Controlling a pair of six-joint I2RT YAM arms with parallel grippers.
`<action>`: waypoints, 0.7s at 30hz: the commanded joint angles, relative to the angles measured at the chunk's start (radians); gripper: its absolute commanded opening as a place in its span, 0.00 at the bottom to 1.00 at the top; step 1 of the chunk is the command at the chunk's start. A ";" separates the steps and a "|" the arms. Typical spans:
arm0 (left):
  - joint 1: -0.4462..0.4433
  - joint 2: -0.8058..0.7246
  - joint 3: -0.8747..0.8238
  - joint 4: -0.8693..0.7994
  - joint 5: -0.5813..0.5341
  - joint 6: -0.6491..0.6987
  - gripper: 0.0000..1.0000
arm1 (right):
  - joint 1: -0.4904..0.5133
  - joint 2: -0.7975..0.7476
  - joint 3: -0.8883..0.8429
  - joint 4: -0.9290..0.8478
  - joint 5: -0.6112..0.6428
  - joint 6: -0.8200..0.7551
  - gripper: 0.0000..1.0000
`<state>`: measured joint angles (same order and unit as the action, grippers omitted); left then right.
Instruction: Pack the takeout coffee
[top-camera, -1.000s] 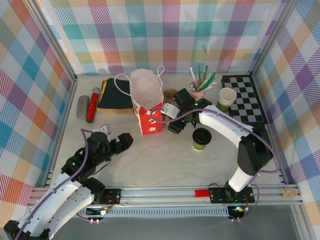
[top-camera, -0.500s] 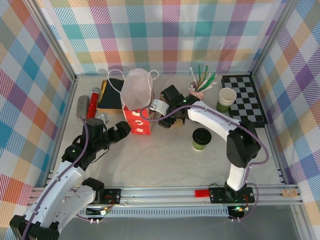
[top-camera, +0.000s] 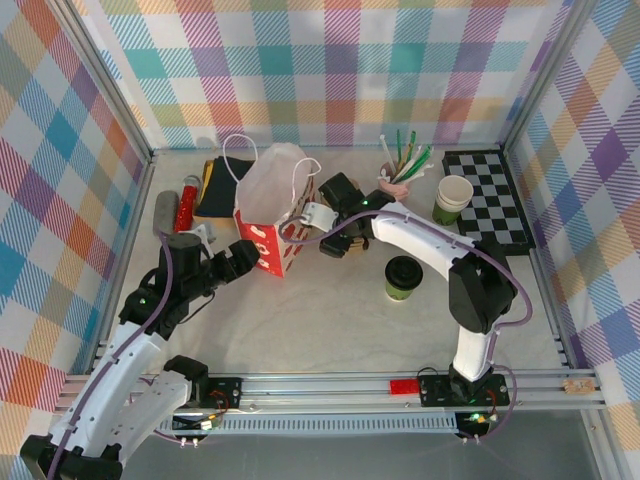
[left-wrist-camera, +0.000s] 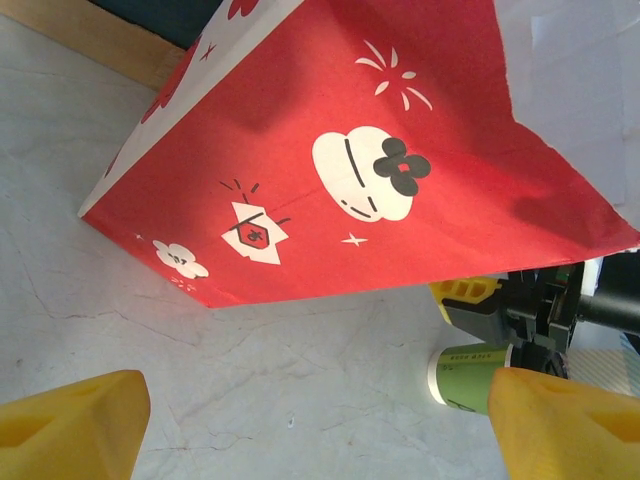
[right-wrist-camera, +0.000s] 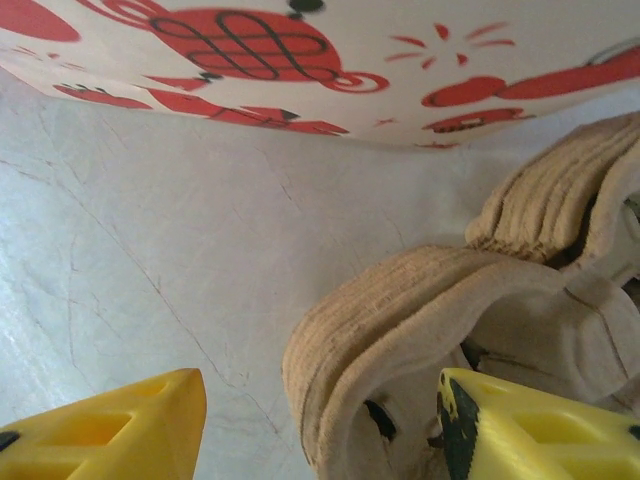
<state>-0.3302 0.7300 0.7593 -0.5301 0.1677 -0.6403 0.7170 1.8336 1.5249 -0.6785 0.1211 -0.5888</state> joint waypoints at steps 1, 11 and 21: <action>0.011 -0.025 0.025 -0.034 0.004 0.025 0.87 | -0.014 -0.037 -0.013 -0.016 0.009 0.004 0.62; 0.011 -0.043 0.011 -0.046 -0.003 0.022 0.87 | -0.024 0.001 0.002 -0.039 -0.024 0.017 0.56; 0.011 -0.056 0.005 -0.053 -0.011 0.016 0.87 | -0.033 0.038 0.019 -0.037 -0.028 0.027 0.48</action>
<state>-0.3302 0.6891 0.7593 -0.5636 0.1642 -0.6346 0.6926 1.8584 1.5223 -0.7006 0.1192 -0.5789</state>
